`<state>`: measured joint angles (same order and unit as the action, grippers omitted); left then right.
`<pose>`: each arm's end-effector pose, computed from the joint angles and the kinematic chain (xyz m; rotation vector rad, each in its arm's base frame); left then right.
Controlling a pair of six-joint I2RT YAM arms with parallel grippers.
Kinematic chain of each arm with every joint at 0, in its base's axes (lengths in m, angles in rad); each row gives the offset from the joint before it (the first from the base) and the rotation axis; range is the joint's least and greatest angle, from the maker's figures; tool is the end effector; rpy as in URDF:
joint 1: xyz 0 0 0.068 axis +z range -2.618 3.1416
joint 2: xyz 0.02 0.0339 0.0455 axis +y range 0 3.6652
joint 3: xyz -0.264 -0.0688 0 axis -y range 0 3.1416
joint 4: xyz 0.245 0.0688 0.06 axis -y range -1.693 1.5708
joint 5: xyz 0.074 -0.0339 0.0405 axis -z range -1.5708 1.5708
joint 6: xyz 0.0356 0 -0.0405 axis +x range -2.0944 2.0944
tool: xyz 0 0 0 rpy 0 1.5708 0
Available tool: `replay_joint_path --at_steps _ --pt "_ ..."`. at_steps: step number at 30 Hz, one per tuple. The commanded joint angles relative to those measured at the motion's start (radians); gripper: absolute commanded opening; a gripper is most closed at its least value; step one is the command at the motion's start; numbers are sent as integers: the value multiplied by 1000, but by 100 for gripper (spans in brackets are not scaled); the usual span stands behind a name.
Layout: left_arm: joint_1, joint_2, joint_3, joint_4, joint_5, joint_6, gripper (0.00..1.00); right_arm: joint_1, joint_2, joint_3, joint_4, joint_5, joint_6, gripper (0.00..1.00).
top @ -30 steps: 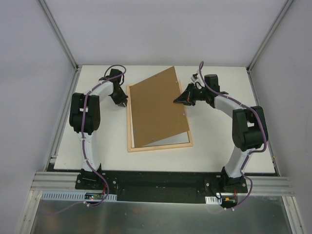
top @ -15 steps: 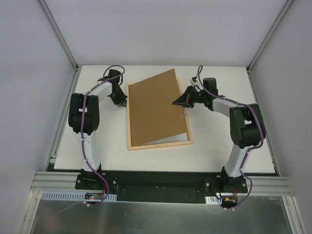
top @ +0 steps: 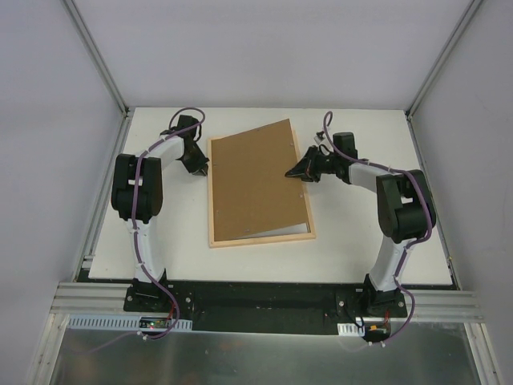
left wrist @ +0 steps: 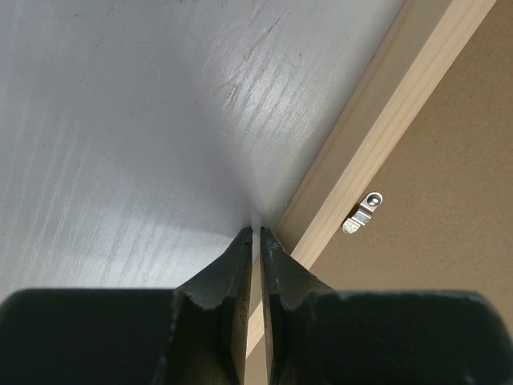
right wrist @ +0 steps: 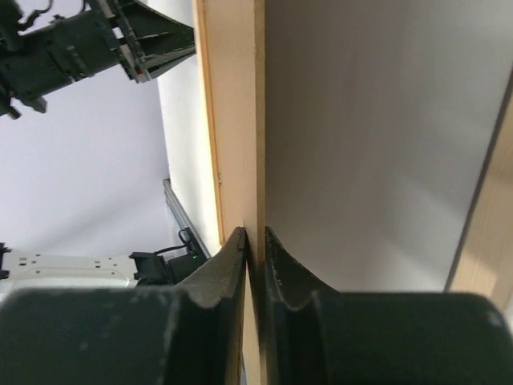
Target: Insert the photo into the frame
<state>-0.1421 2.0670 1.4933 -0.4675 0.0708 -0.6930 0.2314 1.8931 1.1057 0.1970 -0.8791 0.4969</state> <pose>0.4346 -0.0647 0.1686 -0.6990 2.5670 -0.3787 0.3824 0.1183 0.1788 -0.2511 2.2104 1.3582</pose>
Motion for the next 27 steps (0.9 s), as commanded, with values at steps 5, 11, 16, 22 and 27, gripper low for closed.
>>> replay_joint_path --at_steps 5,11,16,22,27 --pt "-7 -34 -27 -30 30 7 8 25 -23 94 -321 204 -211 35" --pt "-7 -39 -27 -30 32 7 8 32 -37 149 -464 311 -280 41" --pt "-5 -41 -27 -30 30 13 8 40 -49 197 -548 387 -316 46" --pt "-4 -41 -25 -30 34 20 8 48 -54 256 -657 499 -362 50" --pt "-4 -44 -24 -30 41 24 9 60 -48 276 -708 606 -377 52"
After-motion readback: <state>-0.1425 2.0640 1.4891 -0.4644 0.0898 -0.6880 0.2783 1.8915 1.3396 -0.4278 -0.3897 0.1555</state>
